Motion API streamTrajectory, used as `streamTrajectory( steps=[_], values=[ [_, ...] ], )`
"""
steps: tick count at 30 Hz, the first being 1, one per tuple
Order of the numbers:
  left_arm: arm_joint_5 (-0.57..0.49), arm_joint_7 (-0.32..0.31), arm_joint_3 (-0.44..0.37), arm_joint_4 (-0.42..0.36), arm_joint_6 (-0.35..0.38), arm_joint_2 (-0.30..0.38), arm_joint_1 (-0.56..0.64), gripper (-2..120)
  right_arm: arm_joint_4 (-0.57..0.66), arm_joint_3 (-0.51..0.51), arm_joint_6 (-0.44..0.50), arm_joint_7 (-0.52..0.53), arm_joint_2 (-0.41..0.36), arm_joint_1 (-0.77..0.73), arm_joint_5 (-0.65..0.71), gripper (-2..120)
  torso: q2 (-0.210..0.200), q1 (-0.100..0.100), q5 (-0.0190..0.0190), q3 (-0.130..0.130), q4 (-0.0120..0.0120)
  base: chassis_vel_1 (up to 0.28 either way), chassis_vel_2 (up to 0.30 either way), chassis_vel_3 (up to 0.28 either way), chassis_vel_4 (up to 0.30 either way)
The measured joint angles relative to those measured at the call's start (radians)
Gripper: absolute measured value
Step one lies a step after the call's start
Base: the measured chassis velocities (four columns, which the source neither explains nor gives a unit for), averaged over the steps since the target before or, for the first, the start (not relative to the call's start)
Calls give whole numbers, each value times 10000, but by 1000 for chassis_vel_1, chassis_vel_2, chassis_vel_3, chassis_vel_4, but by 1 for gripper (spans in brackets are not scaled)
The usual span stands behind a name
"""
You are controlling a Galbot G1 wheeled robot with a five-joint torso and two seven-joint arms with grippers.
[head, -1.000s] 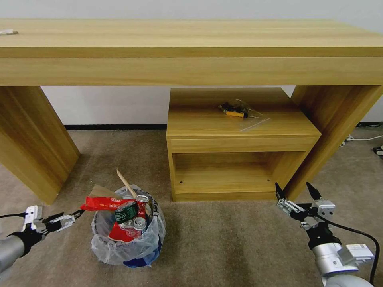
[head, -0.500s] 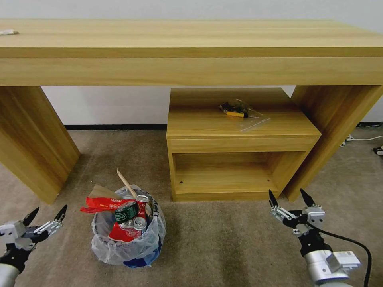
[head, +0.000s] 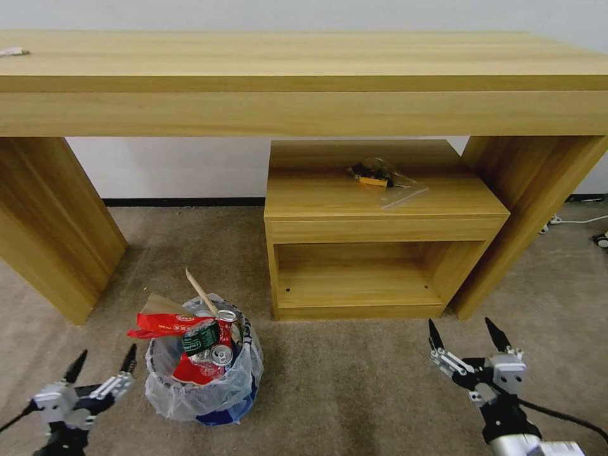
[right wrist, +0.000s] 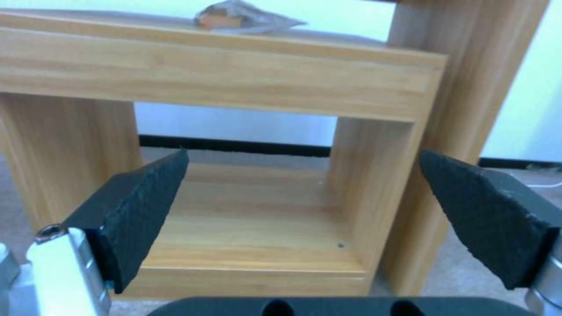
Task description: Pick up the trash bin and place the garbage on the floor into it.
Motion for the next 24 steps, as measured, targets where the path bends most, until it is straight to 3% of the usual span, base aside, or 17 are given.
streamTrajectory(
  steps=[6,10,13,21,24],
  values=[
    [443,-83,447,-190,40,-62,7,100,432,807,281,93,-273,-803,504,100,0,0,0,0,0,0,0,0,0],
    [514,-82,499,-196,209,123,-89,100,529,1985,904,-279,-918,-1590,1573,100,0,1,-1,0,0,0,0,0,0],
    [616,-81,523,-196,321,169,-167,100,502,2233,1424,-554,-1184,-2007,1882,100,0,1,-2,0,1,0,0,0,0],
    [819,-465,817,-426,674,156,-354,100,-273,1508,3286,-599,-803,-2507,1079,100,0,2,0,1,-2,0,0,0,0],
    [823,-491,824,-435,688,156,-358,100,-373,1399,3468,-420,-726,-2468,867,100,-1,1,-2,0,0,0,0,0,0]
  ],
)
